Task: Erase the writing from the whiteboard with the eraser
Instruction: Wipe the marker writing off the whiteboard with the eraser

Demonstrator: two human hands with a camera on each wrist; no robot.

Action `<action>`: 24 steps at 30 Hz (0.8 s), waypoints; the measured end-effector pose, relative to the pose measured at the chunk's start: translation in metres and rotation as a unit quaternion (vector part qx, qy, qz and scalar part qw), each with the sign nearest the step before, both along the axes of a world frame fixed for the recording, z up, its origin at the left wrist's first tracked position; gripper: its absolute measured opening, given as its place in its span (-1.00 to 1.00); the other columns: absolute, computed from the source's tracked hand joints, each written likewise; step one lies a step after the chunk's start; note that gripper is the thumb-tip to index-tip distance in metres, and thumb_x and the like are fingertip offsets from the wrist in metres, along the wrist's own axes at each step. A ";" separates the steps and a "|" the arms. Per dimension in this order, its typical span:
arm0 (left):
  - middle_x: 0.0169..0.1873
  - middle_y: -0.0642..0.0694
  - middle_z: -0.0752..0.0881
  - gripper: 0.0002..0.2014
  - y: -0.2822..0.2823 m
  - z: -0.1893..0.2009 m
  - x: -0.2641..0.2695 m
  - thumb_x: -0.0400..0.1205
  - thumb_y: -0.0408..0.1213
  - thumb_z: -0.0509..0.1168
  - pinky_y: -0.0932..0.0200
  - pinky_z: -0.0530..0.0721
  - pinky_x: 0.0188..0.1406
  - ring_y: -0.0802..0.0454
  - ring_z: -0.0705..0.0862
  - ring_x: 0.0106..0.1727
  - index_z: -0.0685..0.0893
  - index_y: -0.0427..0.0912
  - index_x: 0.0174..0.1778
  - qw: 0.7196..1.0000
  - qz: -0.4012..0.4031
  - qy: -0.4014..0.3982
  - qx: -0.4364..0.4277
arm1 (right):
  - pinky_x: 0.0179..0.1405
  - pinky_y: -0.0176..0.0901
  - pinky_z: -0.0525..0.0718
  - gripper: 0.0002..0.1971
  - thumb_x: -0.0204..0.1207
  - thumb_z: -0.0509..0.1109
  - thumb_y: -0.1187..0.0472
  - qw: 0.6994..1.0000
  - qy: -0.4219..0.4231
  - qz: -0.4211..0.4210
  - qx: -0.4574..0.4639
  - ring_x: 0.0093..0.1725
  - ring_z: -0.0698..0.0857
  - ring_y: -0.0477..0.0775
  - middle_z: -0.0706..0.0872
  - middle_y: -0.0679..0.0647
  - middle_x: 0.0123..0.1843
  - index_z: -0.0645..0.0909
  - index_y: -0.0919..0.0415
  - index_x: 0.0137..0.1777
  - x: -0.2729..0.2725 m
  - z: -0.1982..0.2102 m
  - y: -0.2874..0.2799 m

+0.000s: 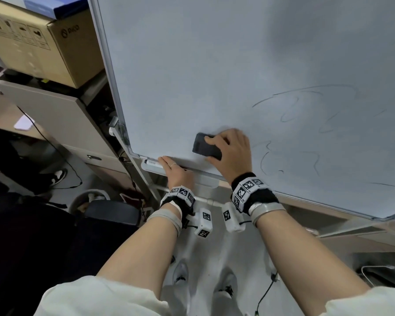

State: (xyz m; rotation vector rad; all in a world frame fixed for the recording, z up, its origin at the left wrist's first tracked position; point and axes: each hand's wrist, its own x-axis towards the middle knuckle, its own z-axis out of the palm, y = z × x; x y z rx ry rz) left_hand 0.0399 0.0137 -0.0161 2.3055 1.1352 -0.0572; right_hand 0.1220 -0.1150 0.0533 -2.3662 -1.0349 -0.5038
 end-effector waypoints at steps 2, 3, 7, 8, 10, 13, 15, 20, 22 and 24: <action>0.73 -0.20 -0.23 -0.21 -0.002 0.001 0.000 0.60 -0.68 0.04 0.32 0.40 0.21 -0.16 0.23 0.69 -0.19 -0.41 0.73 0.989 0.085 -0.075 -0.097 | 0.14 0.12 0.46 -0.39 0.04 0.84 0.13 0.999 -0.009 0.002 -0.038 0.10 0.58 0.27 0.64 0.09 0.05 0.73 0.06 0.14 -0.008 -0.020 -0.007; 0.73 -0.13 -0.27 -0.19 -0.003 0.006 0.000 0.59 -0.67 0.03 0.33 0.36 0.15 -0.12 0.29 0.66 -0.22 -0.37 0.73 0.981 0.104 -0.096 -0.135 | 0.12 0.12 0.45 -0.38 0.04 0.84 0.14 0.998 -0.023 -0.002 -0.057 0.08 0.59 0.27 0.65 0.09 0.05 0.73 0.04 0.14 -0.011 -0.026 -0.009; 0.74 -0.14 -0.24 -0.21 -0.004 0.006 0.000 0.61 -0.66 0.03 0.31 0.39 0.32 -0.09 0.13 0.73 -0.20 -0.36 0.73 0.977 0.104 -0.123 -0.138 | -0.04 0.06 0.41 -0.48 0.14 0.78 0.18 0.995 -0.081 -0.042 -0.030 0.02 0.58 0.24 0.68 0.09 0.05 0.75 -0.01 0.14 -0.014 -0.010 -0.003; 0.74 -0.21 -0.18 -0.23 -0.003 0.004 0.001 0.63 -0.64 0.07 0.24 0.37 0.49 -0.14 0.09 0.74 -0.16 -0.37 0.73 0.981 0.104 -0.120 -0.114 | -0.04 0.05 0.39 -0.50 0.17 0.76 0.14 0.994 -0.099 -0.053 -0.008 0.03 0.54 0.22 0.69 0.09 0.07 0.75 -0.01 0.15 -0.011 0.003 -0.001; 0.71 -0.33 -0.02 -0.28 -0.005 0.005 0.000 0.67 -0.55 0.15 0.00 0.22 0.70 -0.26 0.12 0.73 -0.04 -0.40 0.72 0.978 0.122 -0.142 -0.094 | -0.04 0.04 0.37 -0.54 0.26 0.71 0.05 0.987 -0.136 -0.077 0.047 0.05 0.52 0.20 0.70 0.08 0.10 0.75 -0.03 0.19 0.001 0.032 0.002; 0.59 -0.68 0.09 -0.50 -0.007 -0.001 0.005 0.68 -0.60 0.08 -0.32 0.08 0.70 -0.56 0.09 0.66 0.24 -0.65 0.57 0.966 0.166 -0.172 -0.100 | -0.02 0.06 0.40 -0.57 0.34 0.67 0.00 0.975 -0.169 -0.097 0.105 0.03 0.55 0.22 0.72 0.05 0.10 0.76 -0.04 0.22 0.015 0.057 0.001; 0.53 -0.78 0.10 -0.55 -0.009 -0.008 0.019 0.67 -0.61 0.07 -0.40 0.04 0.67 -0.65 0.07 0.63 0.33 -0.73 0.49 0.979 0.143 -0.138 -0.044 | -0.03 0.08 0.42 -0.52 0.29 0.70 0.01 0.980 -0.158 -0.089 0.079 0.02 0.56 0.23 0.72 0.03 0.09 0.75 -0.04 0.24 0.013 0.049 -0.006; 0.59 -0.03 0.22 -0.34 -0.021 0.006 0.017 0.73 -0.39 0.07 0.73 0.10 0.36 0.46 0.33 0.54 -0.02 -0.21 0.75 0.913 0.272 -0.242 -0.185 | 0.00 0.11 0.43 -0.43 0.18 0.76 0.02 0.993 -0.105 -0.060 -0.001 0.03 0.58 0.24 0.70 0.04 0.08 0.73 -0.02 0.23 0.005 0.031 -0.041; 0.65 -0.01 0.21 -0.36 -0.033 0.002 0.022 0.74 -0.30 0.07 0.51 0.22 0.48 0.16 0.35 0.63 0.00 -0.14 0.75 0.900 0.288 -0.260 -0.200 | 0.01 0.10 0.43 -0.46 0.23 0.73 0.03 0.989 -0.127 -0.066 0.023 0.05 0.56 0.21 0.71 0.03 0.10 0.74 -0.03 0.25 0.011 0.054 -0.051; 0.68 -0.23 0.17 -0.37 -0.046 -0.001 0.028 0.73 -0.29 0.13 0.05 0.27 0.66 -0.24 0.27 0.67 0.09 -0.32 0.72 0.939 0.238 -0.192 -0.155 | 0.00 0.07 0.42 -0.52 0.31 0.69 0.02 0.980 -0.166 -0.085 0.073 0.07 0.53 0.18 0.73 0.02 0.12 0.75 -0.05 0.27 0.021 0.085 -0.059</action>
